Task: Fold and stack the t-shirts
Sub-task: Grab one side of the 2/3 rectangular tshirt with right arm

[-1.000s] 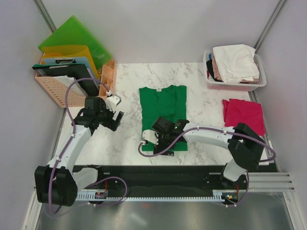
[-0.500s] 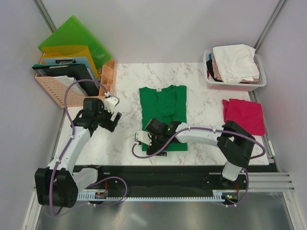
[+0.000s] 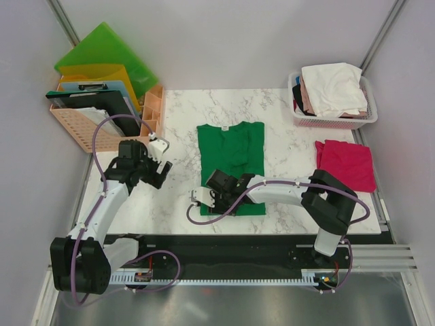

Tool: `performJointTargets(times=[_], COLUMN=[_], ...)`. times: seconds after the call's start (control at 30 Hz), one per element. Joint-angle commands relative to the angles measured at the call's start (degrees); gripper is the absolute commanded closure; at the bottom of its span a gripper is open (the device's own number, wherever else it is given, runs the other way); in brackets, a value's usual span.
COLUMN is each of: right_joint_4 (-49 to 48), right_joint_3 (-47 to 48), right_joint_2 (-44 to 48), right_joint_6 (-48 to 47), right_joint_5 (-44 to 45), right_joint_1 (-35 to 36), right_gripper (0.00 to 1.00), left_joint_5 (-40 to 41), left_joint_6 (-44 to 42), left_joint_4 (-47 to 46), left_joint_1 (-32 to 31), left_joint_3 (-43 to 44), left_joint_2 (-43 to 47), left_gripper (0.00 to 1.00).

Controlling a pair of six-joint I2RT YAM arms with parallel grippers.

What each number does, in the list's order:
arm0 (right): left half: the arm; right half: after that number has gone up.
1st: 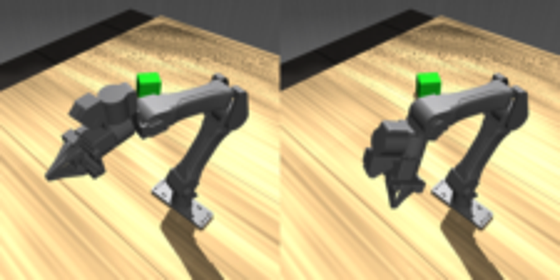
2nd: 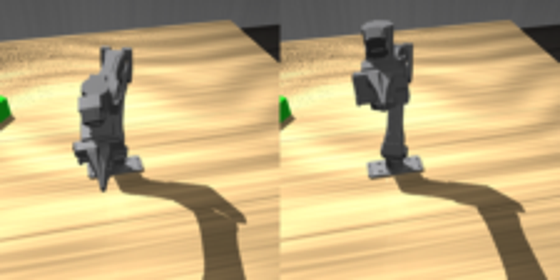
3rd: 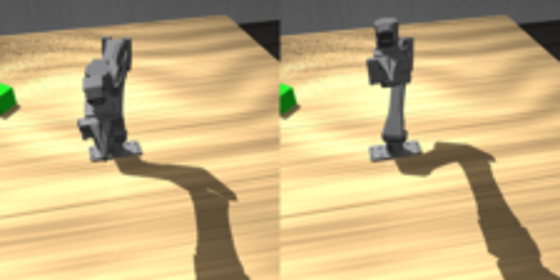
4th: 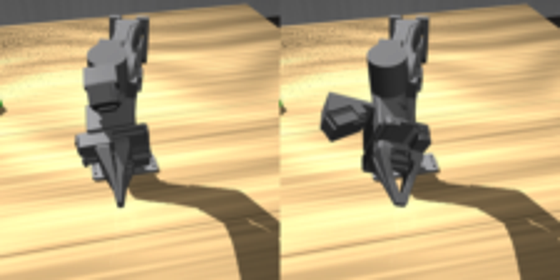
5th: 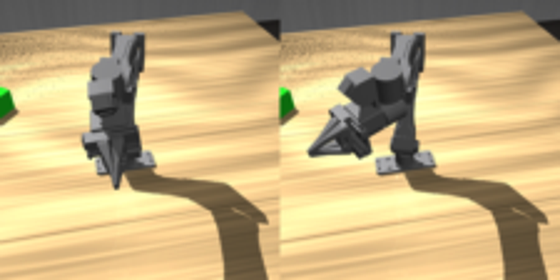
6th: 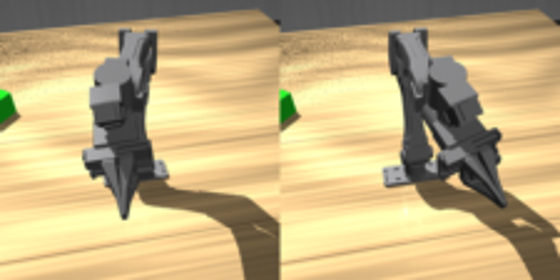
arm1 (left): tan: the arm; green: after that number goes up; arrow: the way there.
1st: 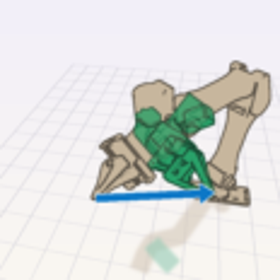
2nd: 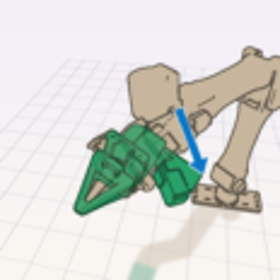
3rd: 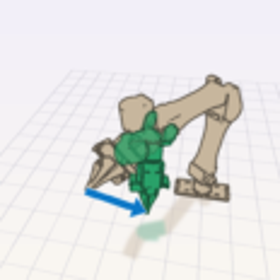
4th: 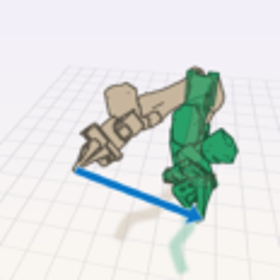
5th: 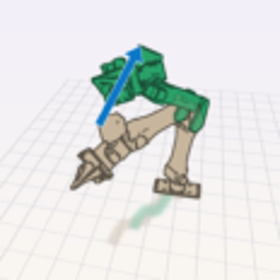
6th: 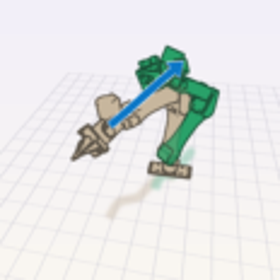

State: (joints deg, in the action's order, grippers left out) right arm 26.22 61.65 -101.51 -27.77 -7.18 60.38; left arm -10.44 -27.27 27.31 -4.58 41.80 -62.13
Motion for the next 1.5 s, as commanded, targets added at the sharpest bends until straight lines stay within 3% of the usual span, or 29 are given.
performJointTargets(times=[0.0, 0.17, 0.27, 0.5, 0.9, 1.37, 1.47], right_joint_4=[-0.8, 1.3, 3.9, 6.7, 16.1, 28.0, 31.1], right_joint_3=[-0.4, 0.1, 0.6, 1.5, 15.9, 34.2, 42.9], right_joint_2=[-2.0, -0.6, 1.7, 5.4, 5.1, -4.2, -7.6], right_joint_6=[0.5, 0.6, 1.0, -0.1, -9.0, -20.4, -23.0], right_joint_5=[-1.5, -3.4, -6.9, -6.9, -1.3, -6.8, -7.3], right_joint_1=[0.2, 0.2, 0.2, 1.3, 0.4, -13.0, -16.3], right_gripper=[0.64, 0.78, 0.99, 1.0, 1.0, 1.0, 1.0], left_joint_5=[0.9, 1.1, 1.3, 1.2, 0.9, 1.2, 0.9], left_joint_6=[-2.2, -2.7, -3.0, -2.9, -2.7, -2.6, -2.3], left_joint_4=[-2.0, -2.7, -3.3, -4.5, -4.8, -4.8, -4.9], left_joint_1=[0.4, 0.5, 0.5, 0.6, 0.6, 0.6, 0.7], left_joint_3=[-0.2, -1.4, -2.0, -2.6, -3.5, -4.4, -4.2], left_joint_2=[0.4, 0.3, 0.3, -0.5, -0.6, -0.2, -0.5], left_gripper=[0.0, 0.0, 0.0, 0.0, 0.0, 0.0, 0.0])
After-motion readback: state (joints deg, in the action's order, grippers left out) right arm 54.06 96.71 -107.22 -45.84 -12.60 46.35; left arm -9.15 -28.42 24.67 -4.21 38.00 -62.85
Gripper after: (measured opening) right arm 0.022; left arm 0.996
